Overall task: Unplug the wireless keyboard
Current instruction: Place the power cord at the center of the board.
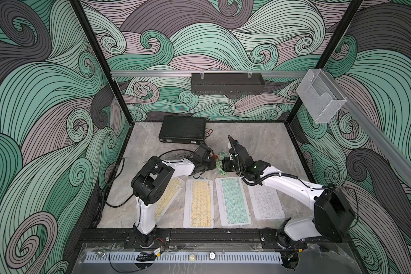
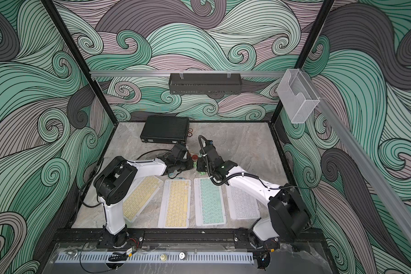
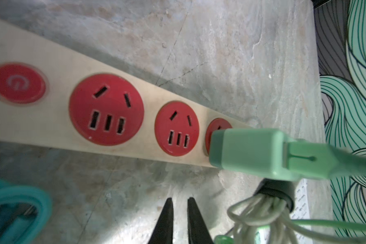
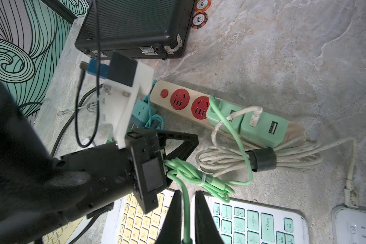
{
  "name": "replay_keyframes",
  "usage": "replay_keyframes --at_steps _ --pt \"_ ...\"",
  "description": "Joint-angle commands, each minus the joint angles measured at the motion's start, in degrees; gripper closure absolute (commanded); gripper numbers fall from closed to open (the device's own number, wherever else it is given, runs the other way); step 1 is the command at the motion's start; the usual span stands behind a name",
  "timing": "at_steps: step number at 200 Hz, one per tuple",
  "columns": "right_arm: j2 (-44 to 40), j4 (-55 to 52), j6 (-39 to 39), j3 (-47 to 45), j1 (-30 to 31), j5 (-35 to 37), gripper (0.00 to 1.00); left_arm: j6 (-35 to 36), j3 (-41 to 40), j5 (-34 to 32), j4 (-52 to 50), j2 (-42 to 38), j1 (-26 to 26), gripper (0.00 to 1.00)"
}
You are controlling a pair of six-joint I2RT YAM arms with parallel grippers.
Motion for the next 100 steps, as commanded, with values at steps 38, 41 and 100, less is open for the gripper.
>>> replay_keyframes --at_steps 38,41,100 --pt "-4.03 -1.84 -1.33 -1.12 -0.23 1.78 0.68 3.46 4.43 1.24 -0.93 5.21 0.81 0.84" --pt "-4.41 -1.98 -1.37 -1.21 -0.25 2.02 0.67 3.58 4.76 1.30 -1.20 5.52 0.83 0.84" --pt "-10.67 -6.08 -1.85 -3.24 -1.49 4.84 0.57 5.01 10.54 7.50 -2.59 11.82 1.62 0.84"
